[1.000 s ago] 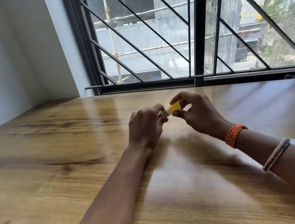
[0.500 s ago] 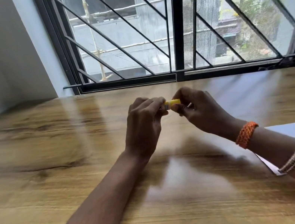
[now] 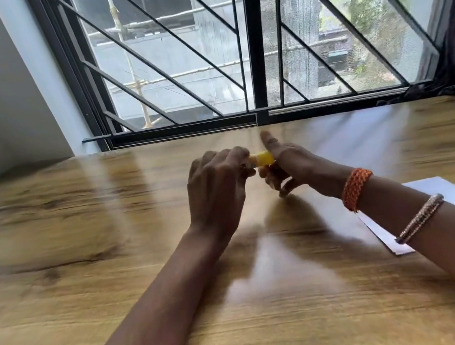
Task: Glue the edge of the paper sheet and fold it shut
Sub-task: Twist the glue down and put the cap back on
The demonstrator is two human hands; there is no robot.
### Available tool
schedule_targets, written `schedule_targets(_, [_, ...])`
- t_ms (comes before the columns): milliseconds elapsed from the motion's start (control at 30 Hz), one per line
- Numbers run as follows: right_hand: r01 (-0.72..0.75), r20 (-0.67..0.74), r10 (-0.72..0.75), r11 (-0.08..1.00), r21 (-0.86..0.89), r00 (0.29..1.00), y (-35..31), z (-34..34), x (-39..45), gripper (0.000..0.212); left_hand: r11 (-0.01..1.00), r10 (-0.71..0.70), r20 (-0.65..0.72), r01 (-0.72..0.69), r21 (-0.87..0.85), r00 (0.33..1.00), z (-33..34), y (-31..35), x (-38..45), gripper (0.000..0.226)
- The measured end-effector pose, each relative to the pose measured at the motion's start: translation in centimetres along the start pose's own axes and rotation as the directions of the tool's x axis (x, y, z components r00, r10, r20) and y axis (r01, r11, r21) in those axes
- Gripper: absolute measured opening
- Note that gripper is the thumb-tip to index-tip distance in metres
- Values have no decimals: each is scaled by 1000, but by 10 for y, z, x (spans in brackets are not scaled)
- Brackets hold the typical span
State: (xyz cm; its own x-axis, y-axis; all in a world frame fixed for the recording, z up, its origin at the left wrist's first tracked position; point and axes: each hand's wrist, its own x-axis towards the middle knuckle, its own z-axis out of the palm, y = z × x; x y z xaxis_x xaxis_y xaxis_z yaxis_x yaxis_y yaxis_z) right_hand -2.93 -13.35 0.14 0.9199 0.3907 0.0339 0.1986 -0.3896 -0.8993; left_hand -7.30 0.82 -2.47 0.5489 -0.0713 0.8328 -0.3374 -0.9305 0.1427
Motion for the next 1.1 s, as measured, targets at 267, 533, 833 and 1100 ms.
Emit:
schedule_targets(267, [87, -312, -176, 956, -279, 934, 26, -71, -36, 31, 884, -288, 120, 312, -347, 950, 8, 11, -5, 21])
schedule_targets(533, [-36, -124, -51, 790, -613, 991, 66, -118, -123, 37, 813, -240, 323, 371, -449, 916, 16, 46, -15, 8])
schedule_targets(833, [-40, 94, 186, 610, -791, 978, 72, -107, -107, 64, 744, -342, 389, 499, -444, 855, 37, 29, -3, 19])
schedule_targets(1100, [-30, 45, 110, 598, -801, 993, 73, -83, -2, 65, 750, -399, 387, 538, -384, 831, 68, 15, 25, 30])
